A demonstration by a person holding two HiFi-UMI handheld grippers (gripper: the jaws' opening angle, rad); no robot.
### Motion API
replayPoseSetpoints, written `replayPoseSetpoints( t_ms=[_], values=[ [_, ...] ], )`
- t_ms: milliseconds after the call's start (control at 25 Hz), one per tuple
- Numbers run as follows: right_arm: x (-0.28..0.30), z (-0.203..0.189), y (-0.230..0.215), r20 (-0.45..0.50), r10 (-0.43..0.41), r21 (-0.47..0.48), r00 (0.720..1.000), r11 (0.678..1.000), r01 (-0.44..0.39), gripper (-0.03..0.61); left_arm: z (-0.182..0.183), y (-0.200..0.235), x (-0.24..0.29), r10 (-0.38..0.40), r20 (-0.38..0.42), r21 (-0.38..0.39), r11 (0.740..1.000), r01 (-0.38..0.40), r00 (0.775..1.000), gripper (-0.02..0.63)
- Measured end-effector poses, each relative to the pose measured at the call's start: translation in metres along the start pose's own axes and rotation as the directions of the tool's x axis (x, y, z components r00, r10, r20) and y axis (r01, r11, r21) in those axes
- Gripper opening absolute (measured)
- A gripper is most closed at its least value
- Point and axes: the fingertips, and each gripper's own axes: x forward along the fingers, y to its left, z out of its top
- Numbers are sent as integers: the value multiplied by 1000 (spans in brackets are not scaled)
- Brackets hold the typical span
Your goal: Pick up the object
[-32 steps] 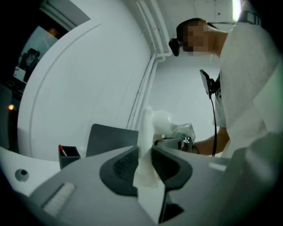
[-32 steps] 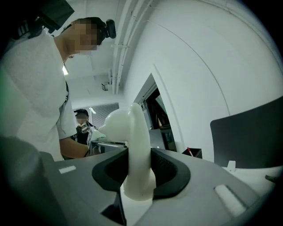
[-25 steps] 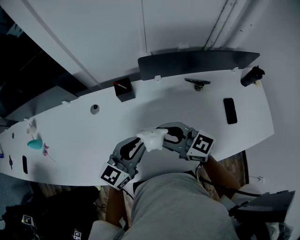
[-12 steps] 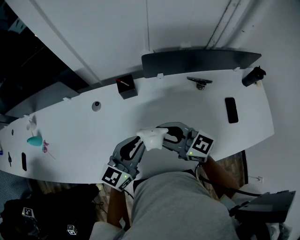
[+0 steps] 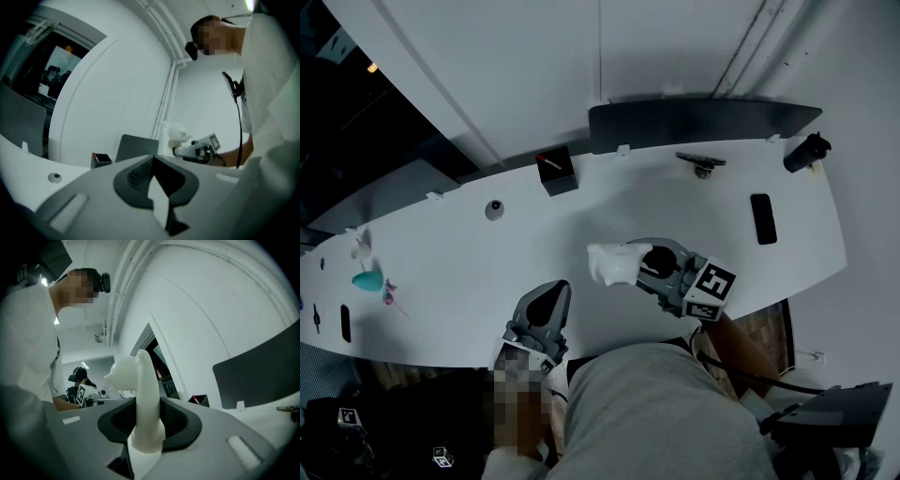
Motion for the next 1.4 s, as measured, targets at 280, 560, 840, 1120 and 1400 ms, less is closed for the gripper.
replayPoseSetpoints(
  t_ms=[280, 560, 840, 1120, 1400],
  values=[
    [-2, -4, -8, 35, -115, 74, 993, 991, 112, 135, -48, 1, 7, 130, -128, -75, 987, -140, 983, 2],
    [12, -21, 14, -21, -148, 52, 989, 987, 149, 135, -85, 5, 1, 131, -219, -117, 980, -159, 967, 2],
    [6, -35, 27, -53, -219, 42, 974, 974, 221, 135, -95, 4, 0, 47, -242, -116, 990, -77, 969, 2],
    [-15, -49, 47, -51, -249, 68, 967, 965, 252, 135, -105, -19, -3, 10, -265, -102, 994, -38, 964, 2],
    [-38, -45, 60, -10, -187, 45, 982, 981, 187, 135, -106, -48, -8, 83, -249, -63, 993, -102, 965, 2]
  ],
)
